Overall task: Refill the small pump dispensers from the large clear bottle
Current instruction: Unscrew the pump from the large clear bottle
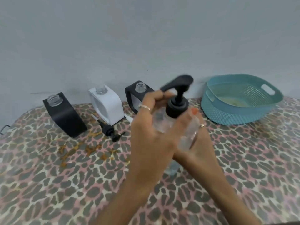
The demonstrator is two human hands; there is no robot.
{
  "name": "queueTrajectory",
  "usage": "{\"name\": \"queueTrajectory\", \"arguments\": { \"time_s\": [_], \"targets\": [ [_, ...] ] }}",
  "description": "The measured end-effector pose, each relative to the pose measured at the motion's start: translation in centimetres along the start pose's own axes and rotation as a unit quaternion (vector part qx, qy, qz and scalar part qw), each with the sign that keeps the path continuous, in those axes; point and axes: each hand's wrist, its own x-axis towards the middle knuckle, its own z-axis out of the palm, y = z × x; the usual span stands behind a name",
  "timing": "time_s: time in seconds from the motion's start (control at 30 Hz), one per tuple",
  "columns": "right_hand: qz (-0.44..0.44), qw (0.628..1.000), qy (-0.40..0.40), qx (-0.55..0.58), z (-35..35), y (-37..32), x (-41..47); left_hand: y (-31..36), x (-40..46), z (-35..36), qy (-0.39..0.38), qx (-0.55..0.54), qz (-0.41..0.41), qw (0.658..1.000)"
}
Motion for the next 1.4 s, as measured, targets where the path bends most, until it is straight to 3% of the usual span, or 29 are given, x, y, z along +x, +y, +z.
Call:
{"name": "queueTrajectory", "arguments": {
  "time_s": [0.1,0.27,0.57,0.63,0.83,1.23,1.4],
  "targets": [
    [-0.022,0.999,0.019,-0.019,-0.1,0.5,0.1,0.1,0.1,0.0,-0.01,0.013,0.002,1.0],
    [-0.044,0.998,0.016,-0.038,-0.3,1.2,0.5,0.0,0.3,-1.8,-0.126,0.035,-0.027,0.991],
    [-0.032,0.998,0.013,-0.05,-0.1,0.9,0.2,0.7,0.6,0.1,0.037,0.067,-0.002,0.997],
    [-0.03,0.998,0.009,-0.048,-0.1,1.2,0.2,0.9,0.8,0.3,0.017,0.088,-0.01,0.996],
    [-0.029,0.998,0.022,-0.051,-0.2,1.3,0.0,1.4,0.7,-1.8,-0.137,0.072,-0.034,0.987],
    [-0.032,0.997,0.026,-0.058,0.2,1.6,-0.1,2.1,0.9,-1.0,0.009,0.121,0.004,0.993],
    [-0.026,0.998,0.033,-0.04,-0.1,1.8,-0.2,2.4,0.9,-1.9,-0.085,0.105,-0.033,0.99]
  ]
}}
